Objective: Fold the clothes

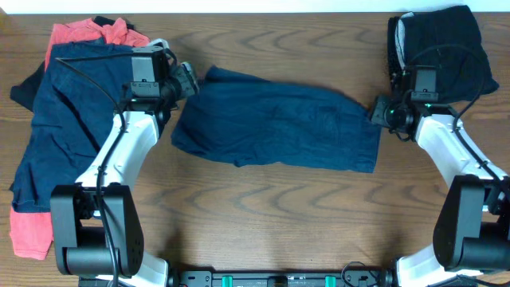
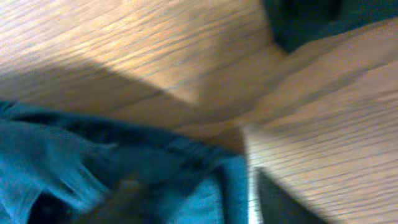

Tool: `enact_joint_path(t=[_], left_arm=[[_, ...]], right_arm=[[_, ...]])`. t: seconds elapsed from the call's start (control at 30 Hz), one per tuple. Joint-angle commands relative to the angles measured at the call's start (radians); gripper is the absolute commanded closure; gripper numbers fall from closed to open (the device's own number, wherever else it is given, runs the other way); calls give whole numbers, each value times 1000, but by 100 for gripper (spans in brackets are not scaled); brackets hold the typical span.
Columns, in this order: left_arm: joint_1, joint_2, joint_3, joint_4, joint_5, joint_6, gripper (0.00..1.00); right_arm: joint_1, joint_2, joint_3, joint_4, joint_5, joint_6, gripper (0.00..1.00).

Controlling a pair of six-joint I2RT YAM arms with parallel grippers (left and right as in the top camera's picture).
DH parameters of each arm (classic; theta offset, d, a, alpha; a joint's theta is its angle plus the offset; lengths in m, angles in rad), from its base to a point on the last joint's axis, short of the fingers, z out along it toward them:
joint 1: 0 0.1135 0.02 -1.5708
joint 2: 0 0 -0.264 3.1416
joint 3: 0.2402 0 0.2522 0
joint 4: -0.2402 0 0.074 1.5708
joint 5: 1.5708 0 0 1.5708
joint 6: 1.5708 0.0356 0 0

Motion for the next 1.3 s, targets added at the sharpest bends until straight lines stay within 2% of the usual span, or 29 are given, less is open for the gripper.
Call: enact_joint_path(t=[0.0,0.2,0.47,0.8,0.97,1.27], left_arm=[[5,-5,-3,4,-39,28,2],[5,-17,-2,-40,-39,61,2],[17,-30,-2,-222,-36,167,2],[119,7,-2,-388,111,335,0],[134,56,-2,-443,148,392,6],[134,159,-2,-456,148,394,12]], right_arm=[[-8,-3,14,20,3,8,1],[-4,-64,27,2,-39,9,1],[34,-179,27,-145,-72,-34,1],[121,-182,27,-276,-71,-108,1],[127,-182,27,-302,-71,-109,2],[126,-182,27,-302,-71,-109,3]])
